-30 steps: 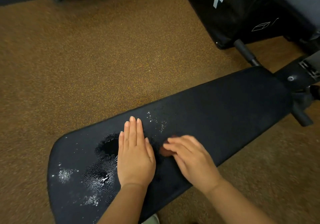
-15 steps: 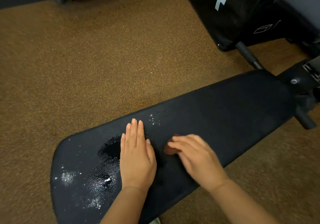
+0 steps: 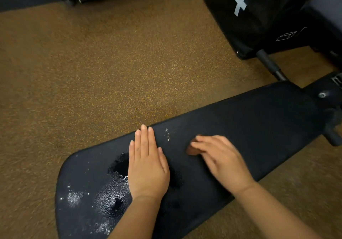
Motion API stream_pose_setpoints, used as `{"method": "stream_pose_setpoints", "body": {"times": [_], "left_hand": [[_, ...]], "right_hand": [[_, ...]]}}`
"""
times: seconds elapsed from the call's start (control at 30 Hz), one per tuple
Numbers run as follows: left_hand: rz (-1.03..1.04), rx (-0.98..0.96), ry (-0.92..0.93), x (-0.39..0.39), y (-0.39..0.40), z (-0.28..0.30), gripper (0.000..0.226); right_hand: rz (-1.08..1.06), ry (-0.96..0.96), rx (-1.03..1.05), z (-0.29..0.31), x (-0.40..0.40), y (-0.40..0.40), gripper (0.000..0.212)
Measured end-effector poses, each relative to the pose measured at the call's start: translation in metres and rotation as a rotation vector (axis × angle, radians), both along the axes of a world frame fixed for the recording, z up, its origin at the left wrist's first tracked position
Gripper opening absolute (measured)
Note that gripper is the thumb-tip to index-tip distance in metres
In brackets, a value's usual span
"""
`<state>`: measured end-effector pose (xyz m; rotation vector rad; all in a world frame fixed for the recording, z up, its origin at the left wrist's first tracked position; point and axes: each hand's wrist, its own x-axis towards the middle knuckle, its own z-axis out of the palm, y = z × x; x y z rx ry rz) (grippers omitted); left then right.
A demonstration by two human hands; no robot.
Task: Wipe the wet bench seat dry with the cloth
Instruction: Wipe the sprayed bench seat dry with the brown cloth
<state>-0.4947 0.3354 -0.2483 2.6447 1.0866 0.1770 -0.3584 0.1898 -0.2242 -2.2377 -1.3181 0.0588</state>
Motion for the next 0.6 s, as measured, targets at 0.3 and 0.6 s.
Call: {"method": "stream_pose_setpoints", "body": {"times": [0.3,0.6], "left_hand": [[-0.022,-0.006,0.005,0.0,0.001,-0.004,0.056],[-0.006,-0.018,-0.006,0.001,0.0,-0.002,0.056]], "right_hand": [[-0.119,0.024,0.067,-0.012,-0.018,0.091,0.027],[-0.123,-0.014,0.032,-0.007,0.032,0.041,0.027]]}}
